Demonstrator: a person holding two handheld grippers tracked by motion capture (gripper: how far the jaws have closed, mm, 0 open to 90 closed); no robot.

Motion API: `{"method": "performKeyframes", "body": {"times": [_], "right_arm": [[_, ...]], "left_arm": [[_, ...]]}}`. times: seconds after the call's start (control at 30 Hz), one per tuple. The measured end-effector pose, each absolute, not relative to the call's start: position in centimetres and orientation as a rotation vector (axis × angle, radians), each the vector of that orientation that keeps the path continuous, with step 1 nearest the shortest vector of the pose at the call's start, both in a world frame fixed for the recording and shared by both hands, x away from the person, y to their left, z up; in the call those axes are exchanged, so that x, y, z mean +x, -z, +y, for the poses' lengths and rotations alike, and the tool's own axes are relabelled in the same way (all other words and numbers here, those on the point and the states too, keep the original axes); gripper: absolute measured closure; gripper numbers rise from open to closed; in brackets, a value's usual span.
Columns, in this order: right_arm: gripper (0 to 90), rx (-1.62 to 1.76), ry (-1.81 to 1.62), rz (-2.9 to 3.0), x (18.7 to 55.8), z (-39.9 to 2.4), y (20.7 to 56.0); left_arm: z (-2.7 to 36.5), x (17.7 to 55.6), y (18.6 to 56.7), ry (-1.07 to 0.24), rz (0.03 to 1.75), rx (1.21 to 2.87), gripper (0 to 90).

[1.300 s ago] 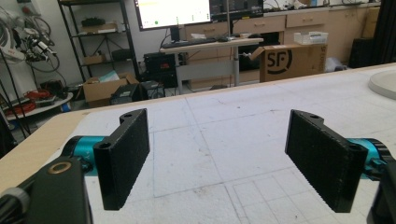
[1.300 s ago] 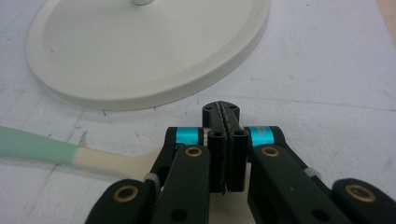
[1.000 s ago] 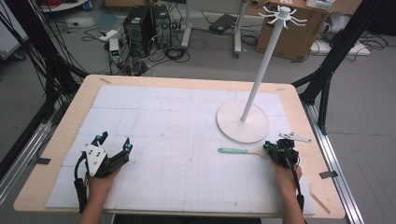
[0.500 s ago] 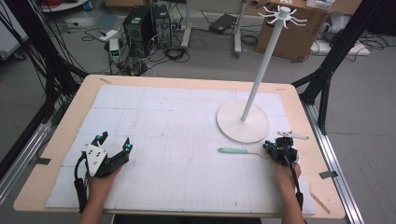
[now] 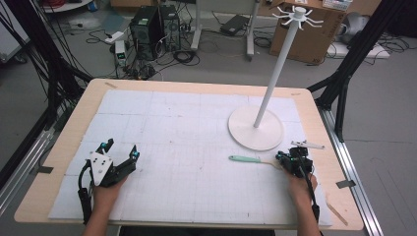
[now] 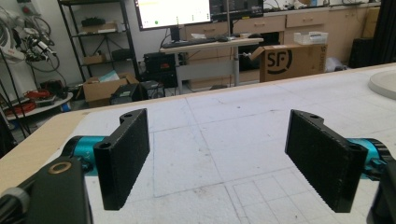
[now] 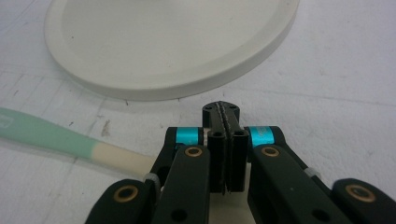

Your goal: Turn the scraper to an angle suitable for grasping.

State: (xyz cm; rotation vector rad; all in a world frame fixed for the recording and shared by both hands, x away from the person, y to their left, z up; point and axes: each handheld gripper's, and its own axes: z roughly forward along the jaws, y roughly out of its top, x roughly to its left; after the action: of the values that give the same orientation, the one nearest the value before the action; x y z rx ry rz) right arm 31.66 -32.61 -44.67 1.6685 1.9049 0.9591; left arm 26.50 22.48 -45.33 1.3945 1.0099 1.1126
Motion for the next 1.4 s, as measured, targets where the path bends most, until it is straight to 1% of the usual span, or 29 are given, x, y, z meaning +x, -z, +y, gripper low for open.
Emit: {"method": "performKeyframes", "body": {"times": [0.57, 0.97, 1.4], "right_arm": [[90.0, 1.648, -1.026, 1.923, 29.0, -32.1, 44.8], [90.0, 1.596, -1.066, 1.939, 27.6, -30.8, 44.3], [90.0, 1.477, -1.117, 2.039, 27.4, -27.0, 43.9]], "left_arm": [[22.4, 26.5, 45.3, -1.113, 1.010, 1.392, 22.5], [22.5, 26.5, 45.3, -1.113, 1.010, 1.395, 22.5], [22.5, 26.5, 45.3, -1.111, 1.010, 1.394, 22.5]]}}
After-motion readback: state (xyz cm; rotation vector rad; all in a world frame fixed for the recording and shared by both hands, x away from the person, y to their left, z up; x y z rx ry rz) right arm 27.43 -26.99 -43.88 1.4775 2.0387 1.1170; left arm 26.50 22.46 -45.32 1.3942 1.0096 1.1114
